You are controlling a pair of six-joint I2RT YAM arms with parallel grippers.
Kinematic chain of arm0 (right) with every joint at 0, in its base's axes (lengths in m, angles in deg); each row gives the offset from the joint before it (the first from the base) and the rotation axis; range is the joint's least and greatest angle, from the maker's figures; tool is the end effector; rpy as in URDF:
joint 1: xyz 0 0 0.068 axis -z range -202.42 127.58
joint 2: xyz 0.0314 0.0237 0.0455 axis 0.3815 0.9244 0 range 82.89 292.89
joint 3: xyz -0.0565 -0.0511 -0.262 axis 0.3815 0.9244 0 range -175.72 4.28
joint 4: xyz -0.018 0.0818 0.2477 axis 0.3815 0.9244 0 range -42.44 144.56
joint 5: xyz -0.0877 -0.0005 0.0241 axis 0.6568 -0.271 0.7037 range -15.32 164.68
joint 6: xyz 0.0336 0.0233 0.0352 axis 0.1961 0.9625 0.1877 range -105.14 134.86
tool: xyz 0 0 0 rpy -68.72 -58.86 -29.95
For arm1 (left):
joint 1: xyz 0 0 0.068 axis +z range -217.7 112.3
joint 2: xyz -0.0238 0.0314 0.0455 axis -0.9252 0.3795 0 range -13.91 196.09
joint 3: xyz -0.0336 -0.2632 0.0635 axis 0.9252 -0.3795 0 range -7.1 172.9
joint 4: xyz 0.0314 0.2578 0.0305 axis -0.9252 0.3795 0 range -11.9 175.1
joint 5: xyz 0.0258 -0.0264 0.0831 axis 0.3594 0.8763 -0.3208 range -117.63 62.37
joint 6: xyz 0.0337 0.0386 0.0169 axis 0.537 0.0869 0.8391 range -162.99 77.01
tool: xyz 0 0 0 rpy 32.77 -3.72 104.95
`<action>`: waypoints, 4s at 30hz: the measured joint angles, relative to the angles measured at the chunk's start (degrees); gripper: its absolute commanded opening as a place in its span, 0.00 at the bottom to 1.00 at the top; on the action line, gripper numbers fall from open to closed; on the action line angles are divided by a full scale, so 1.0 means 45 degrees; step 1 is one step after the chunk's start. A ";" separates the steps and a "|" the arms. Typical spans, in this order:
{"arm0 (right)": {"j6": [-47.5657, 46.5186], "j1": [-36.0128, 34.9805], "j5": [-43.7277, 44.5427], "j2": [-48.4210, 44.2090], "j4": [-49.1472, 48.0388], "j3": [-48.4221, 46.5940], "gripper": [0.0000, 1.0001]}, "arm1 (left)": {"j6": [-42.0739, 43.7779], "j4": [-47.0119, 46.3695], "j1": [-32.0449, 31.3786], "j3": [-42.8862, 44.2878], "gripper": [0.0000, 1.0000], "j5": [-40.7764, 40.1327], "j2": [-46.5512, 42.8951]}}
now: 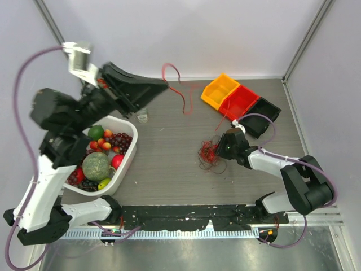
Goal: Untangle the cables
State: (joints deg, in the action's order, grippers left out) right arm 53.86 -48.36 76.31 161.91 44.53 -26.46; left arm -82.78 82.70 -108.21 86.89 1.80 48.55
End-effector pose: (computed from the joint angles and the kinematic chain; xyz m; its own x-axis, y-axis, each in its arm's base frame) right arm 0.2296 0.1104 0.1519 -0.7602 0.3299 -0.5597 0.0763 0.9009 0.4273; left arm 0.1172 -0.1232 0.5745 -0.3107 -0.4676 -0.8275 0.9110 0.1017 -0.3996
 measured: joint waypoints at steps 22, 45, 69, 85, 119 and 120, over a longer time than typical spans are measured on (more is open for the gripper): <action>-0.2458 0.0185 0.1064 -0.3725 0.3356 -0.0695 0.61 | 0.1559 0.2249 -0.0010 -0.2147 0.00 -0.2681 0.0461; -0.2715 0.0000 -0.0471 -0.2093 0.4133 -0.3594 0.59 | 0.3118 0.3968 0.0005 -0.6489 0.00 -0.8218 0.4337; -0.2084 -0.0597 -0.1297 0.0656 0.2521 -0.5047 0.61 | 0.1768 0.4580 0.0219 -0.5479 0.71 -0.5061 0.7325; -0.5814 -0.1681 -0.3672 0.6280 0.2851 -1.0078 0.83 | 0.3905 0.0301 0.0704 -0.9889 0.91 -0.9117 -0.5051; -0.8476 -0.4473 -0.1948 0.9554 0.5061 -1.2808 0.83 | 0.3934 -0.0180 0.0709 -1.0229 0.88 -1.0370 -0.4415; -0.8529 -0.4575 -0.1749 0.9481 0.5032 -1.2677 0.82 | 0.3934 -0.0155 0.0704 -1.0229 0.88 -1.0409 -0.4405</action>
State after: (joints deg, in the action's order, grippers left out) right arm 15.48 -68.95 68.44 204.58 67.17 -83.51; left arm -65.07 82.00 -105.04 40.86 -45.04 28.72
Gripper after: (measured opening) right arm 0.835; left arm 0.877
